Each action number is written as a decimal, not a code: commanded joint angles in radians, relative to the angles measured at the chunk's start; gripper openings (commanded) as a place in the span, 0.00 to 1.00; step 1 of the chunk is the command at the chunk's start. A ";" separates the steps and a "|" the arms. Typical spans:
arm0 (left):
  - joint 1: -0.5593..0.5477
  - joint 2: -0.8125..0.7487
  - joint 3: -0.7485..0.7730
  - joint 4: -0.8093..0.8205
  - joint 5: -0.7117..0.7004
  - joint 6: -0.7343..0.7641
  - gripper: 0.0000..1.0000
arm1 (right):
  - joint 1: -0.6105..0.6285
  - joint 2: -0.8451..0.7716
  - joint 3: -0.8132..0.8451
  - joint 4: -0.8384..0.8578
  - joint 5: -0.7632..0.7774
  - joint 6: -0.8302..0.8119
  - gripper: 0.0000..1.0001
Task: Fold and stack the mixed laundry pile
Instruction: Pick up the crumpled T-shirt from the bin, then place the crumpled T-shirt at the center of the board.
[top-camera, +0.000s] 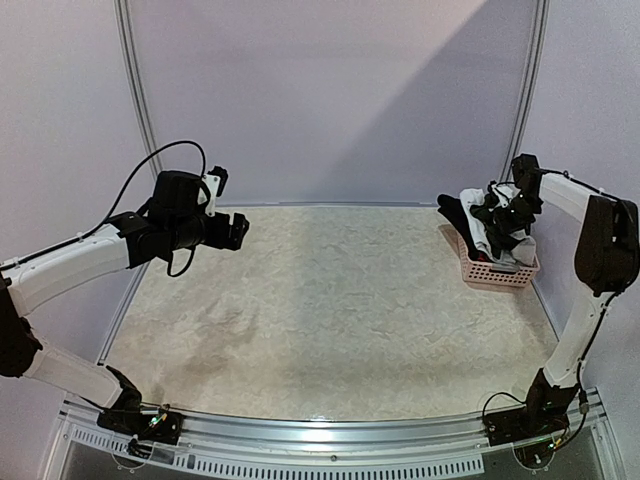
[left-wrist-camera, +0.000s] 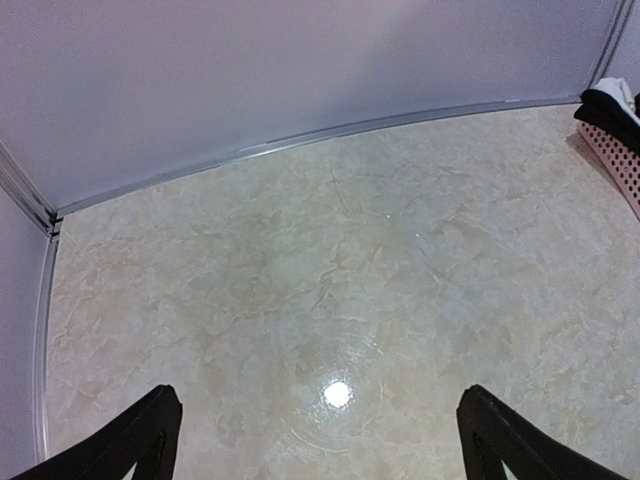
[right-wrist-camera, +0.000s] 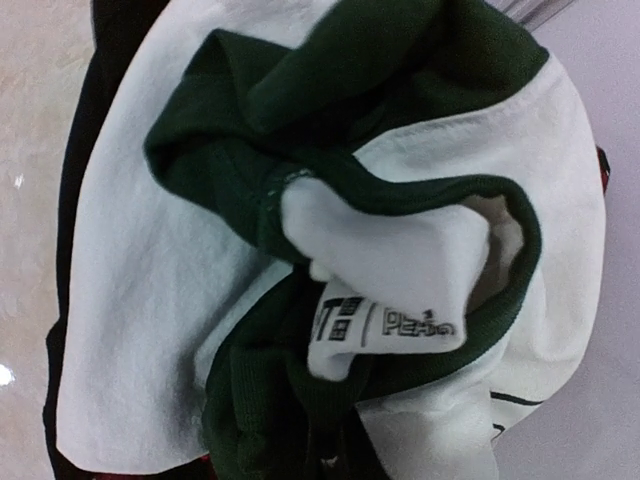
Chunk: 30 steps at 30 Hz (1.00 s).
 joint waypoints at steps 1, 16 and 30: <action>-0.008 -0.017 -0.009 -0.008 0.010 0.004 0.98 | -0.003 -0.004 0.045 -0.053 0.000 0.007 0.00; -0.008 -0.025 -0.011 -0.009 0.000 0.018 0.98 | 0.033 -0.416 0.170 -0.196 -0.370 0.040 0.00; -0.093 -0.187 0.026 -0.109 0.286 0.048 0.95 | 0.349 -0.376 0.555 -0.353 -0.914 -0.043 0.00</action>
